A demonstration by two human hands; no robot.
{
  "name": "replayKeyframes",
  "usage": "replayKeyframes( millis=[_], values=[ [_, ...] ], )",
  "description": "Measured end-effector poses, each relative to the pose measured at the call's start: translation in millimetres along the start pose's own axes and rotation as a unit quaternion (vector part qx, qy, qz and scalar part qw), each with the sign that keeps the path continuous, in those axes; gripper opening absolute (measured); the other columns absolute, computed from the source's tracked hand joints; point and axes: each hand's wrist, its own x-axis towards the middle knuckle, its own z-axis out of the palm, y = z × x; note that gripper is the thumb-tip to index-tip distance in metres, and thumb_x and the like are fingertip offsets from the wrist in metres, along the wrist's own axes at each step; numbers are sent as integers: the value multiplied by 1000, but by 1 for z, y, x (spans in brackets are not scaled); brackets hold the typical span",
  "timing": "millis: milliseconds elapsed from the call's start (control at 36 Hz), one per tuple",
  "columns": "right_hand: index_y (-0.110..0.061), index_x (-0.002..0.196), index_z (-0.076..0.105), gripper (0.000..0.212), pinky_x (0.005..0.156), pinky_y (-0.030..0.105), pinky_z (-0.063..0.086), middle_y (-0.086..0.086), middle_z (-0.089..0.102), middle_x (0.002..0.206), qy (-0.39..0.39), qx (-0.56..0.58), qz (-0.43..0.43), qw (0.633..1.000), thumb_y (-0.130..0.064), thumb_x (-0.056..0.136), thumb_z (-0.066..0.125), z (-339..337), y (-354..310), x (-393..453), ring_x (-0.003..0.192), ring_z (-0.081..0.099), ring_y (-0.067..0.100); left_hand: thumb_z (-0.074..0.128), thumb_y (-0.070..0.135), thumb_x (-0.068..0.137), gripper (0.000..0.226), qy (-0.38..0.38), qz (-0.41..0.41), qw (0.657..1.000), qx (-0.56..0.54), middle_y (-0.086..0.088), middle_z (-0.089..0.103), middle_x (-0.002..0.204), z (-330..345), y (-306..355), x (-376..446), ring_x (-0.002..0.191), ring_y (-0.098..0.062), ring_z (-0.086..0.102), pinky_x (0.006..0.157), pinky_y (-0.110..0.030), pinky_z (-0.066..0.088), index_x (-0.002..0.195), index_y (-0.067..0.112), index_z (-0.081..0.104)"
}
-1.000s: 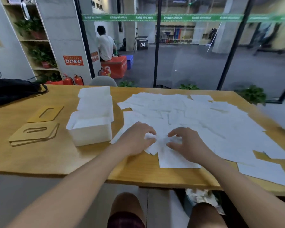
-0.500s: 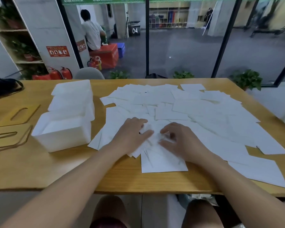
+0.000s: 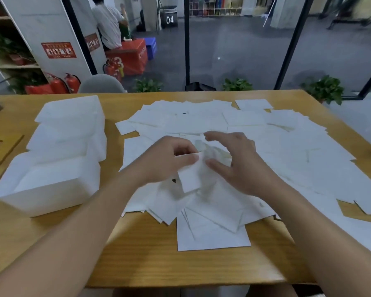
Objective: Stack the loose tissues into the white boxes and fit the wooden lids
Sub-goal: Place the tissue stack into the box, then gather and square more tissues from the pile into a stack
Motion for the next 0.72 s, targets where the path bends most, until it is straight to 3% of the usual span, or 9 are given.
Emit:
replayKeyframes(
  millis=[83,139,194,278,361,472,556,667,722],
  values=[
    [-40,128,69,27,95,27,44,-25,72,102,-14,59,18,998,-47,102,72,-6,2,21,100,59,3,70,47,104,23,-8,-3,1000,-3,3,77,98,-11,-8,6,95,-28,72,85,-42,53,110,28,80],
    [-37,107,78,8,68,20,46,-17,71,81,-17,122,24,992,-40,100,77,-9,6,31,72,59,5,70,44,104,21,21,-2,1000,-17,5,77,99,-13,-16,8,96,-22,71,87,-36,51,109,27,80],
    [-33,96,81,3,54,18,42,-10,67,71,-28,178,31,983,-33,99,80,-9,10,36,59,53,5,73,42,104,18,32,-3,999,-37,6,78,101,-12,-23,6,97,-13,72,89,-32,51,109,27,81],
    [-31,94,82,4,53,18,40,-10,64,67,-54,213,61,974,-32,98,82,-6,21,35,57,51,5,76,48,101,23,17,-14,998,-53,6,78,98,-10,-32,1,92,-9,72,87,-31,49,111,27,81],
    [-31,93,81,4,55,29,46,-7,67,66,-79,193,90,974,-32,95,84,-1,32,28,55,57,8,78,58,97,33,-44,-48,996,-59,-6,64,77,-8,-40,-4,69,-17,56,71,-36,44,114,30,79],
    [-34,92,80,6,56,39,53,-6,68,68,-58,169,95,979,-31,94,85,2,37,26,55,60,8,75,54,99,27,-45,-45,997,-50,6,51,65,-5,-40,-6,59,-13,49,59,-32,41,123,43,75],
    [-35,95,80,4,54,23,44,-7,66,70,-14,181,83,980,-32,96,83,3,35,28,57,54,5,71,54,101,25,10,-20,997,-69,-6,60,73,-8,-33,-5,64,-24,54,64,-40,45,124,43,76],
    [-26,104,83,5,56,26,42,2,66,73,-3,284,68,956,-28,100,80,2,28,29,62,51,15,73,46,103,28,64,-14,983,-171,-27,67,95,-15,-27,-5,81,-51,63,70,-46,50,126,32,79],
    [-20,107,83,10,57,28,41,16,56,73,4,350,75,934,-27,100,79,2,26,30,64,46,22,71,43,105,29,60,-20,974,-217,-27,70,99,-18,-27,-6,81,-46,63,71,-44,50,128,28,79]
  ],
)
